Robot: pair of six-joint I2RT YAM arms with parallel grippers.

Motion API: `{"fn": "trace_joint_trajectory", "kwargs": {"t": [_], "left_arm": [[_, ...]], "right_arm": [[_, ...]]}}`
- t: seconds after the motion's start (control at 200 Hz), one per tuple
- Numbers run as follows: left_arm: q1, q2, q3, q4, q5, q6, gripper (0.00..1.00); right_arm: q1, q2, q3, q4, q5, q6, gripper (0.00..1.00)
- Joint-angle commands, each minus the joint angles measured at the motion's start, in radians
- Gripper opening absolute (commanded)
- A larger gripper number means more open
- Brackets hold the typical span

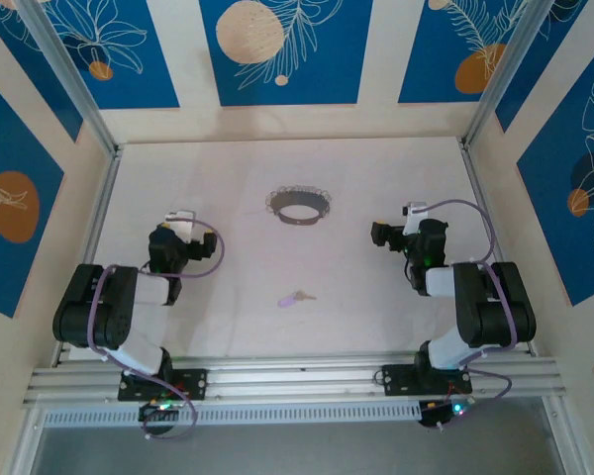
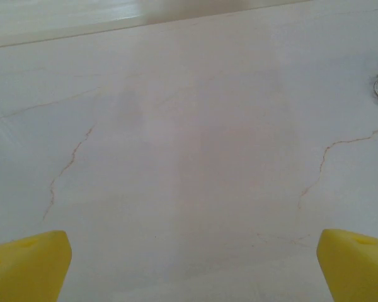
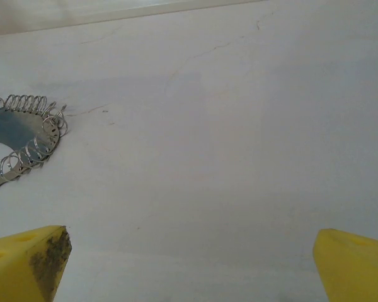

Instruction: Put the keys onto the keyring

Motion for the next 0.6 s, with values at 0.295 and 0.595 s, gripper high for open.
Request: {"fn": "trace_joint_trajectory", "kwargs": {"t": [0.295, 0.595], "left_arm": [[0.027, -0.003, 0.024, -0.013, 0.038, -0.012, 1.0], [0.032, -0.006, 0.021, -0.009, 0.042, -0.015, 1.0]], "right_arm": [[-0.003, -0.001, 0.021, 0.008, -0.009, -0.023, 0.99], [-0.009, -0.002, 0.02, 0.007, -0.024, -0.02, 1.0]]}}
